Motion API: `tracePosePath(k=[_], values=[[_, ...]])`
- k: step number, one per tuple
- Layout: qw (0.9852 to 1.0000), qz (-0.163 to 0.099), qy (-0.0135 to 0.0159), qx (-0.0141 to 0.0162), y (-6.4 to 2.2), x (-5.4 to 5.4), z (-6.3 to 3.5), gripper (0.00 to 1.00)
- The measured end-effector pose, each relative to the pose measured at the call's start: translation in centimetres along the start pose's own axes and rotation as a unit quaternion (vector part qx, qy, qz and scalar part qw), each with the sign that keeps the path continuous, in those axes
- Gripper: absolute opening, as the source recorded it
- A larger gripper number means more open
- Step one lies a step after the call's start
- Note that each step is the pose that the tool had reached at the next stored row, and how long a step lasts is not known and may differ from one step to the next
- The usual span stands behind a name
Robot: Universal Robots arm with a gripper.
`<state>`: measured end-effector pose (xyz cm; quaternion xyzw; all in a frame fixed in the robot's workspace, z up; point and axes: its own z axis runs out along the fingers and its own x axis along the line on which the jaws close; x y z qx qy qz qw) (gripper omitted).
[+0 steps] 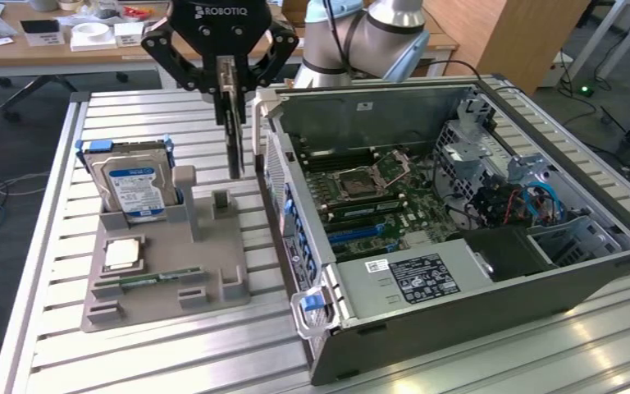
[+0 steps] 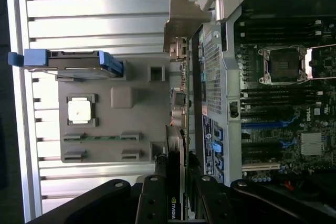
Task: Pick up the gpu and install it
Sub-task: 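Pick up the gpu and move the gpu toward the slot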
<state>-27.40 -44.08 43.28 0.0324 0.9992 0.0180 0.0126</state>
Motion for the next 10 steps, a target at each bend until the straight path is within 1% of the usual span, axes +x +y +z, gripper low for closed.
tracePosePath(k=[10], values=[[1.0000,0.000,0.0001,-0.0006,0.18,-2.8,0.07,0.26]])
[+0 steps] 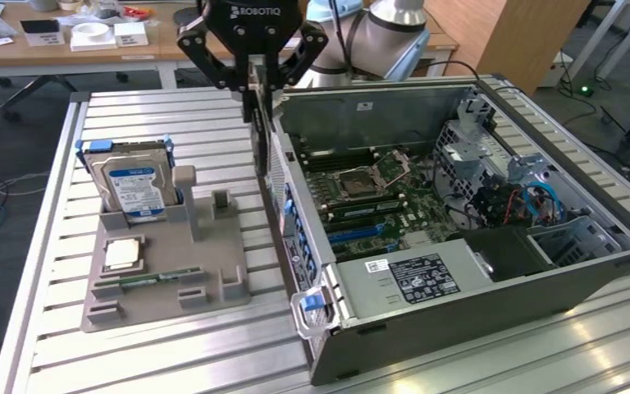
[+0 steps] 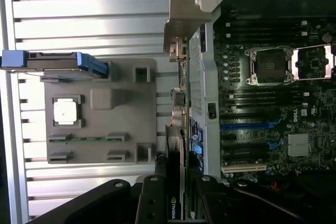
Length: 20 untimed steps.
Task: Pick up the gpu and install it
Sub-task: 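Pick up the gpu and move the gpu toward the slot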
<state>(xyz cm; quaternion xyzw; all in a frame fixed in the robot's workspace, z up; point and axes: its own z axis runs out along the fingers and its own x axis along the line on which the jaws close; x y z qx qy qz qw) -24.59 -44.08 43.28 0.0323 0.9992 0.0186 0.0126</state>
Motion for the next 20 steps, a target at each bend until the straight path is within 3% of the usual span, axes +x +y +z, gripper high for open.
tracePosePath(k=[20], values=[[1.0000,0.000,0.0002,-0.0031,0.51,-7.9,0.21,0.26]])
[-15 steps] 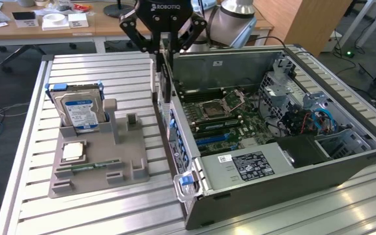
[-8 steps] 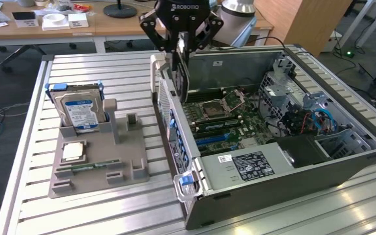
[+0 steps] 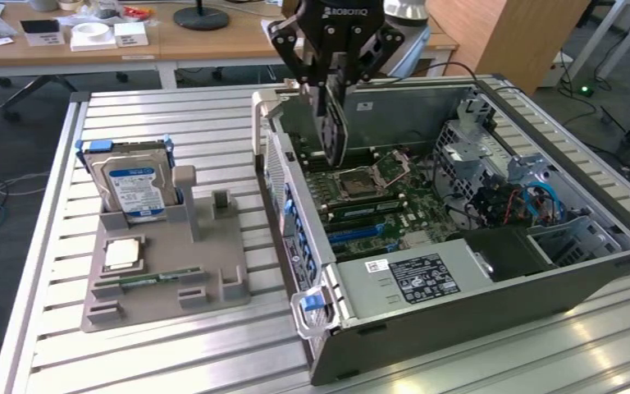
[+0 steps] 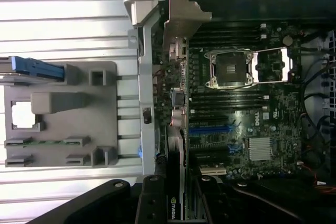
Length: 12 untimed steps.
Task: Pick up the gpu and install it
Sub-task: 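Pick up the gpu and move the gpu toward the slot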
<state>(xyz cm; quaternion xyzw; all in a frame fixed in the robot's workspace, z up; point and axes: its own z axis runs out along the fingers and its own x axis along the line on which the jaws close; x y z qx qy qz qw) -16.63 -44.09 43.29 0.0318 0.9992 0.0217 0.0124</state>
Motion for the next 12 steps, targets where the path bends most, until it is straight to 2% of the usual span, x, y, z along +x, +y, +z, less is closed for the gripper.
tracePosePath(k=[12], values=[[1.0000,0.000,0.0001,-0.0022,0.29,-4.5,0.12,0.26]])
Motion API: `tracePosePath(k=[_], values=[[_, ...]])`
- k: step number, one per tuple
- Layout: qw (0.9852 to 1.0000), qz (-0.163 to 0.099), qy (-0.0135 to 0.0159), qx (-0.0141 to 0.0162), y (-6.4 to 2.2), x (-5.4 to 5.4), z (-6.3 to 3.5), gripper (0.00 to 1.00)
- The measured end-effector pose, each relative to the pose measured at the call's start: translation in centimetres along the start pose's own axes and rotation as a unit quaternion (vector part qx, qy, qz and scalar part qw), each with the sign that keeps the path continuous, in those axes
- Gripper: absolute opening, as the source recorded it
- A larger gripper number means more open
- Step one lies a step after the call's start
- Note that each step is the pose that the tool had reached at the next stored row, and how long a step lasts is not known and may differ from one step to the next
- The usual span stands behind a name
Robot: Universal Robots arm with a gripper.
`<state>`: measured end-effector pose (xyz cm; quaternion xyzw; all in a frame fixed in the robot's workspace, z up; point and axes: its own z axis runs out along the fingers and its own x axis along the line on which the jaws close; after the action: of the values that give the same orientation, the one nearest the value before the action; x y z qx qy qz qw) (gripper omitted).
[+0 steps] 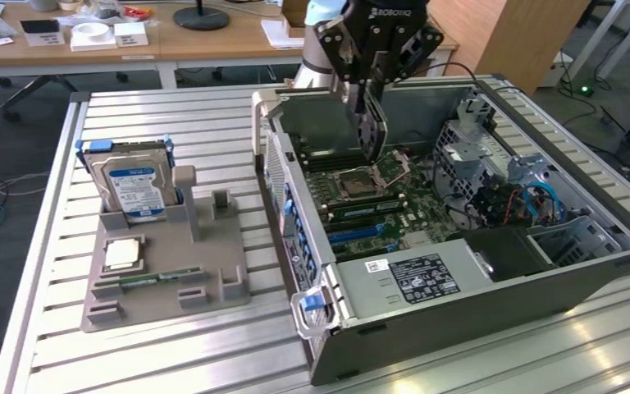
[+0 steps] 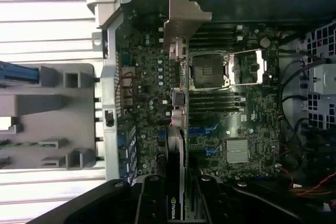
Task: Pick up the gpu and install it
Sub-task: 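Pick up the gpu and move the gpu toward the slot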
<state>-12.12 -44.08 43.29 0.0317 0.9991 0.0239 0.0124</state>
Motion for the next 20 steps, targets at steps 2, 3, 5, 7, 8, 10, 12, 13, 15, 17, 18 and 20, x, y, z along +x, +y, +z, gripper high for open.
tracePosePath(k=[2,3,5,7,8,10,12,13,15,17,18,20], values=[[1.0000,0.000,0.0000,-0.0004,0.05,-0.7,0.02,0.26],[1.0000,0.000,0.0000,-0.0006,0.07,-1.1,0.03,0.26],[1.0000,0.000,0.0000,-0.0010,0.11,-1.8,0.05,0.26],[1.0000,0.000,0.0001,-0.0013,0.16,-2.5,0.07,0.26],[1.0000,0.000,0.0001,-0.0014,0.18,-2.8,0.08,0.26],[1.0000,0.000,0.0001,-0.0017,0.22,-3.5,0.09,0.26],[1.0000,0.000,0.0001,-0.0020,0.26,-4.1,0.11,0.26],[1.0000,0.000,0.0001,-0.0021,0.28,-4.4,0.12,0.26],[1.0000,0.000,0.0001,-0.0023,0.31,-5.0,0.13,0.26],[1.0000,0.000,0.0002,-0.0024,0.35,-5.5,0.15,0.26],[1.0000,0.000,0.0002,-0.0025,0.36,-5.8,0.15,0.26],[1.0000,0.000,0.0002,-0.0027,0.39,-6.2,0.16,0.26]])
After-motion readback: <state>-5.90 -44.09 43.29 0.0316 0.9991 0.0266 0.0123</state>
